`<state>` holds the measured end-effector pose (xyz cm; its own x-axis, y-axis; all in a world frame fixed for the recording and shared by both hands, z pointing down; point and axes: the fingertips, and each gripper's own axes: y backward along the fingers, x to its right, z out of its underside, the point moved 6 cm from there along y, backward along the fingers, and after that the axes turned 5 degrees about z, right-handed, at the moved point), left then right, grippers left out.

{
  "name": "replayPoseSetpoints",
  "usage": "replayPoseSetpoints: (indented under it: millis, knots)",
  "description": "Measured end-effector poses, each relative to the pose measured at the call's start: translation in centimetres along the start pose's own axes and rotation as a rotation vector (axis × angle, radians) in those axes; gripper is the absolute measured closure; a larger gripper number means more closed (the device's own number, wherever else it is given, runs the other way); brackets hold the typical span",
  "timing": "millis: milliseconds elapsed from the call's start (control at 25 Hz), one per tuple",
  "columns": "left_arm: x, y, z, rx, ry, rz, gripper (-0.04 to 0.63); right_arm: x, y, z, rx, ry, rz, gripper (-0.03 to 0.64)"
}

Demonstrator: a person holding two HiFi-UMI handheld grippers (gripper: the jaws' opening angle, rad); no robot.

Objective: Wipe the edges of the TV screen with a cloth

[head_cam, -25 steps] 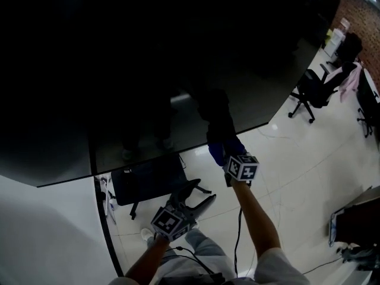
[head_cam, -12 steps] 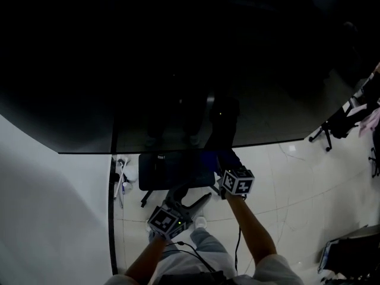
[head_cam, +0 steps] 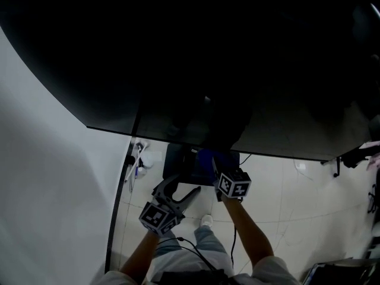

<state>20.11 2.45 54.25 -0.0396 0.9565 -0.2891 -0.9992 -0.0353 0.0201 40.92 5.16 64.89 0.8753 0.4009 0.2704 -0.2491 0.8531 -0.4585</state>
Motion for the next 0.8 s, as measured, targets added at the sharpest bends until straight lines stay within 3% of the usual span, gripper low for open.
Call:
replayPoseSetpoints:
  millis: [400,560,800]
  knots:
    - [-6.4,8.4,-1.3,0.041,0.020,-0.143,0.322,-12.9,-8.5,0.9,-0.049,0.081,-0.176,0.532]
    - [-10.3,13.0,-0.3,0.051,-0.034,-0.231,0.322,-18.6,-12.1,1.1,-0.060,0.112,-0.253,0.532]
    - [-15.2,19.5,-1.1,0.044,-0.042,-0.348,0.322,-28.0,-17.5,1.7,-0.074,0.138,-0.363,0.534]
